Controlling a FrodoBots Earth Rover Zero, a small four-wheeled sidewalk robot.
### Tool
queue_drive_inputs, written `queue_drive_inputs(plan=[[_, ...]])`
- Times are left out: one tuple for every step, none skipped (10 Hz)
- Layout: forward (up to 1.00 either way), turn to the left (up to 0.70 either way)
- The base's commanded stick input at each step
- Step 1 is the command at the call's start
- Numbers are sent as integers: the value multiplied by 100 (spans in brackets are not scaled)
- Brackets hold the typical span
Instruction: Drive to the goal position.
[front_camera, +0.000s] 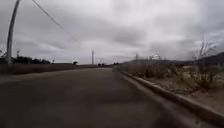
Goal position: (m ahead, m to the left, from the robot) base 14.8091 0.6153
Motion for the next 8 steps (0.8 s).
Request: queue_drive_inputs(plan=[[70, 0], [70, 0], [70, 0], [70, 0], [70, 0], [70, 0], [70, 0], [70, 0]])
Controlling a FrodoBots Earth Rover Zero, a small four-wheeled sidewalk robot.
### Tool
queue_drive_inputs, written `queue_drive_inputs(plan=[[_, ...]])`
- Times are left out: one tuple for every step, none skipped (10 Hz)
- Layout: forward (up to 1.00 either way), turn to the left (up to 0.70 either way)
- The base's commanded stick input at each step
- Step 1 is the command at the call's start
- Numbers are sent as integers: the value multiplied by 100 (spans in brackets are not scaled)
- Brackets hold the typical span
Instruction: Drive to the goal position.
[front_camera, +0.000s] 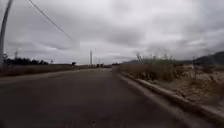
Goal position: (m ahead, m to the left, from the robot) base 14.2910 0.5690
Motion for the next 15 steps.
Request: queue_drive_inputs(plan=[[70, 0], [70, 0], [70, 0], [70, 0], [70, 0], [70, 0], [70, 0], [70, 0], [70, 0], [70, 0], [70, 0], [70, 0], [70, 0], [70, 0], [70, 0]])
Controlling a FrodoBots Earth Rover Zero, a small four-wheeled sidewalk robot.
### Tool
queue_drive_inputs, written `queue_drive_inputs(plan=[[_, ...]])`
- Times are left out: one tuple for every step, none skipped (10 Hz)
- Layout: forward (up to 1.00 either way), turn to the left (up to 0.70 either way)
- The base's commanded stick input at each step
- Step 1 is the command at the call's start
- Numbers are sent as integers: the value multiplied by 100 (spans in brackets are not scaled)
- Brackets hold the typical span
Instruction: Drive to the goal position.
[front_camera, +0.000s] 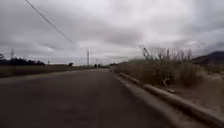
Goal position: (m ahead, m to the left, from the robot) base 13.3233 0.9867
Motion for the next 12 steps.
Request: queue_drive_inputs(plan=[[70, 0], [70, 0], [70, 0], [70, 0], [70, 4], [70, 14], [70, 14], [70, 14], [70, 14], [70, 11], [70, 0], [70, 0]])
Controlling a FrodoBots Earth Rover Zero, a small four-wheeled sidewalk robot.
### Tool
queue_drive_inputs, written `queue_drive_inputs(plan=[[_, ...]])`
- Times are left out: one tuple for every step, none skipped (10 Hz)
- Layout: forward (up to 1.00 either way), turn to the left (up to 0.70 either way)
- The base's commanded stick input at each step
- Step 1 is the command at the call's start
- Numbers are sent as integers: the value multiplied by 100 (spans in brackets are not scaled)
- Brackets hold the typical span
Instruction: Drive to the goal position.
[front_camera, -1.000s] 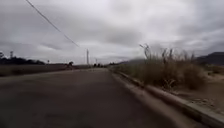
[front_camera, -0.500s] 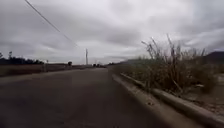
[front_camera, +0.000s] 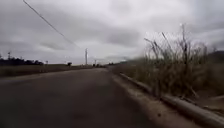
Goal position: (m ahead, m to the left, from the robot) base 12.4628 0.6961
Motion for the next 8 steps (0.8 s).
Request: queue_drive_inputs(plan=[[70, 0], [70, 0], [70, 0], [70, 0], [70, 0], [70, 0], [70, 0], [70, 0]])
